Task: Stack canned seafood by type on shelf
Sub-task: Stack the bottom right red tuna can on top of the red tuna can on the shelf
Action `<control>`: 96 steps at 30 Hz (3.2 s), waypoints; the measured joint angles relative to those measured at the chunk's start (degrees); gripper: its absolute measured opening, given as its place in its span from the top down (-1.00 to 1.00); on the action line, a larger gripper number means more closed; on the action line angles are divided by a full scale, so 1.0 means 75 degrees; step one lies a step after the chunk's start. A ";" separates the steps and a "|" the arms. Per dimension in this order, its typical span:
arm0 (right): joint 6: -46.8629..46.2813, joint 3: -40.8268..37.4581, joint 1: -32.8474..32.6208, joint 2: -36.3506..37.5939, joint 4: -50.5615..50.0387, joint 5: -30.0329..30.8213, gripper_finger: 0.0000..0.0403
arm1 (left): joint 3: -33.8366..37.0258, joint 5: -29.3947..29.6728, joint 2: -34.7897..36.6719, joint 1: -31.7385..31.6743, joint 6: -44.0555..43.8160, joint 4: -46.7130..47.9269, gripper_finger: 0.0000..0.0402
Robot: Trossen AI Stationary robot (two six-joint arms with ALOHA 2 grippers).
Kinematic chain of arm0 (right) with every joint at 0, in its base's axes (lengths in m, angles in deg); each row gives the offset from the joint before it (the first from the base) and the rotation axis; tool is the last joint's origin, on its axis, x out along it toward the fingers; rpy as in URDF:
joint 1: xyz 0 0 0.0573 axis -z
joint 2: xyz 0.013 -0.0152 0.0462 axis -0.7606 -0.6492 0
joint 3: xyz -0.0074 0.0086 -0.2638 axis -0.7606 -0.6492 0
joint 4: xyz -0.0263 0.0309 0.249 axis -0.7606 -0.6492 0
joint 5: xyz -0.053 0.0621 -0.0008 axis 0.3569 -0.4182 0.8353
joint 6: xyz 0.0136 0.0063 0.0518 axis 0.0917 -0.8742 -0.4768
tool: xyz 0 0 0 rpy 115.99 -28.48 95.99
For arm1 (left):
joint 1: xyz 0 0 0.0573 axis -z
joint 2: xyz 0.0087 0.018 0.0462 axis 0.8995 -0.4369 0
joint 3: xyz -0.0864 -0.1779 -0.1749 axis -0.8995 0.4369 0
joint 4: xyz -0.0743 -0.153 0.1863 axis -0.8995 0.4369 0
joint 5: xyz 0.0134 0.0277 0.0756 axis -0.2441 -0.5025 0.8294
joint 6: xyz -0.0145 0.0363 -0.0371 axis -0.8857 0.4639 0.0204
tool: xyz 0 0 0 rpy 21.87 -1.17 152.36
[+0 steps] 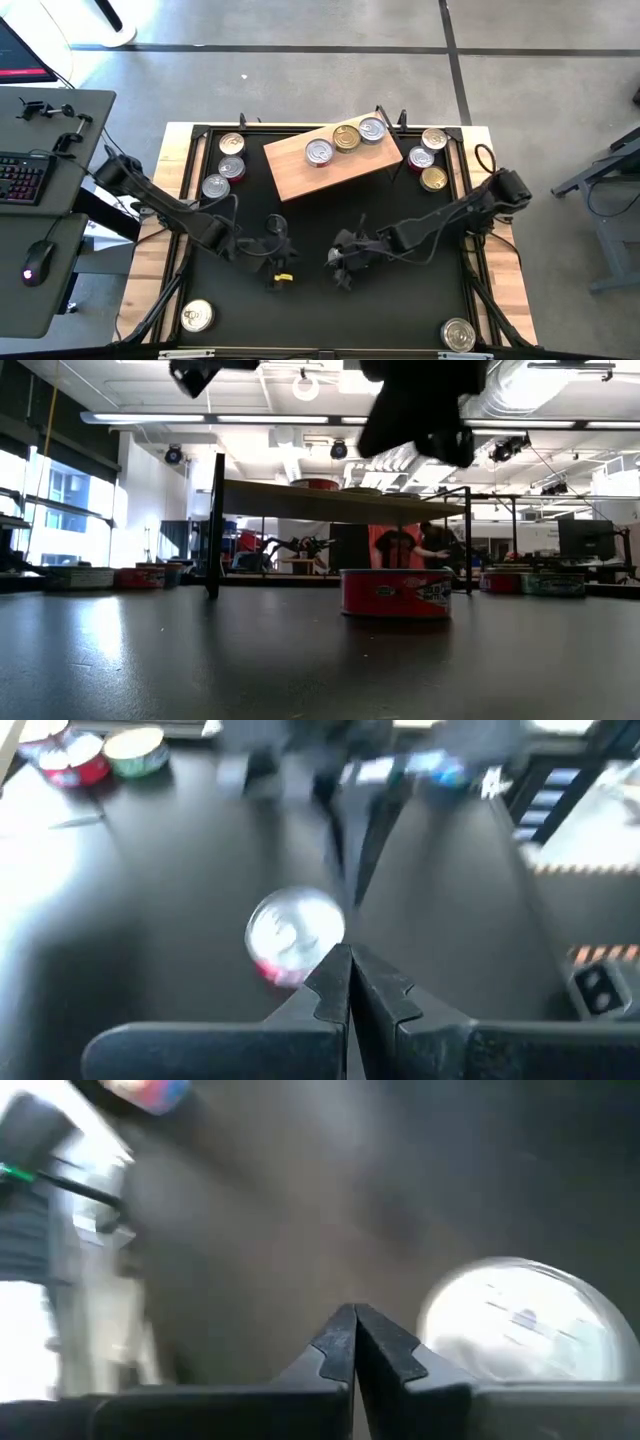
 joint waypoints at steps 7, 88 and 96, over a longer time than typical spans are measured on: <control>-0.1147 0.0698 -0.0382 -0.0005 -0.2506 0.0386 1.00 | 0.0497 -0.1012 -0.0359 -0.0695 0.1301 -0.1376 1.00; -0.1298 -0.2997 0.0416 0.0433 0.1618 0.0319 1.00 | -0.0367 -0.2009 -0.3991 -0.1599 0.0417 -0.4679 1.00; -0.1302 -0.3013 0.0370 0.0444 0.1661 0.0071 1.00 | -0.0688 -0.1766 -0.3994 -0.1697 0.1033 -0.4547 1.00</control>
